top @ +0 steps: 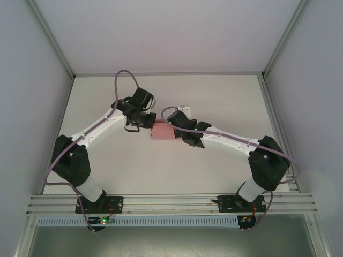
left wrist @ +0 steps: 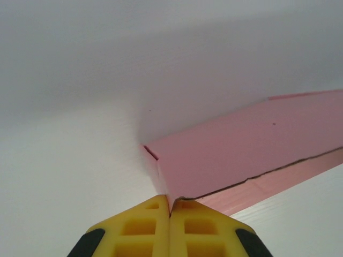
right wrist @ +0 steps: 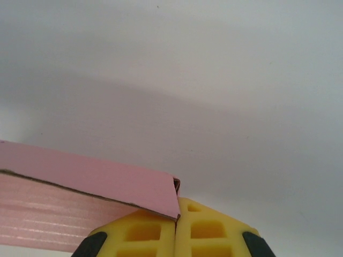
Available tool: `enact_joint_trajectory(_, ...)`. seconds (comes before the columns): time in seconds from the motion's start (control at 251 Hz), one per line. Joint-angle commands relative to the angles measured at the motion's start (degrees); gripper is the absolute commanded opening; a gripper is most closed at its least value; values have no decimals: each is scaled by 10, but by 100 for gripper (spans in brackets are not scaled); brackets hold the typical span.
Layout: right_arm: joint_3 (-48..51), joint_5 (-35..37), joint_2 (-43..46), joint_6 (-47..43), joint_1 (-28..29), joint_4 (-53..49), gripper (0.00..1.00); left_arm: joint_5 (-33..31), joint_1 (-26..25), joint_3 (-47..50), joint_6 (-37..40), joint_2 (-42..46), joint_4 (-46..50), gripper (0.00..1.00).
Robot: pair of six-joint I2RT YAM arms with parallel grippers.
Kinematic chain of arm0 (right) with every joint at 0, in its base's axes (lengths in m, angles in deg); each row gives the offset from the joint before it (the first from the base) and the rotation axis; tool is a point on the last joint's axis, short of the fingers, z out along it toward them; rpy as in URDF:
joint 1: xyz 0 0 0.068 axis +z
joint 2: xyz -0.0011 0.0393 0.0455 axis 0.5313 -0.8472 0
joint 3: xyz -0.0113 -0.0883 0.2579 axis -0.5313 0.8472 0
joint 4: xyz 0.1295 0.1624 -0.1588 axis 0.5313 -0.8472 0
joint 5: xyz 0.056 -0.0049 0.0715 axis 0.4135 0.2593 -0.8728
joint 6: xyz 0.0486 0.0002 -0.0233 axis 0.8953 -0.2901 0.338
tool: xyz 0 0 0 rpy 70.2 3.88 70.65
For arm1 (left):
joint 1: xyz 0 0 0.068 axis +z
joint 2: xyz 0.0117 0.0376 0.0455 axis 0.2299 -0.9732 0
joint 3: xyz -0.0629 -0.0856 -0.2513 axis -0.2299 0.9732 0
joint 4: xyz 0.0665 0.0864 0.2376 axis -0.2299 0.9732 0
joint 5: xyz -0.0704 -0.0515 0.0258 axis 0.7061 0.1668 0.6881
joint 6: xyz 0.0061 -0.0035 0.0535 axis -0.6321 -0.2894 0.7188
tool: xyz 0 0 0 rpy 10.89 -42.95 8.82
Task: Assemble paper box
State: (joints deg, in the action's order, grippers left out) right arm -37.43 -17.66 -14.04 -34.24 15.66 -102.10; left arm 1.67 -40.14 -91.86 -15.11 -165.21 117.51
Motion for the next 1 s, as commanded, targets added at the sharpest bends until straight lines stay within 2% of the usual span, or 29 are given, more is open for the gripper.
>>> enact_joint_trajectory(0.0,-16,32,-23,-15,17,-18,0,127,35,-18,-93,10,-34,0)
enact_joint_trajectory(0.044,-19,32,-27,-16,18,-22,0,148,41,-19,-99,10,-38,0)
enact_joint_trajectory(0.124,-20,40,-29,-12,19,-26,0,143,41,-14,-96,9,-30,0)
enact_joint_trajectory(0.291,-14,31,-25,-15,19,-14,0,109,39,-3,-66,0,-23,0)
enact_joint_trajectory(0.443,-11,32,-26,-12,18,-12,0,42,30,-4,-13,-16,0,0)
enact_joint_trajectory(0.527,-9,26,-27,-11,16,-8,0,62,24,18,-8,-19,-23,0)
enact_joint_trajectory(0.67,-2,24,-29,-5,15,2,0,37,12,66,-12,-12,-48,0)
enact_joint_trajectory(0.794,-2,11,-36,1,14,7,0,61,10,105,-34,0,-88,0)
enact_joint_trajectory(0.994,28,15,-29,-1,14,30,0,2,-3,144,1,13,-72,0)
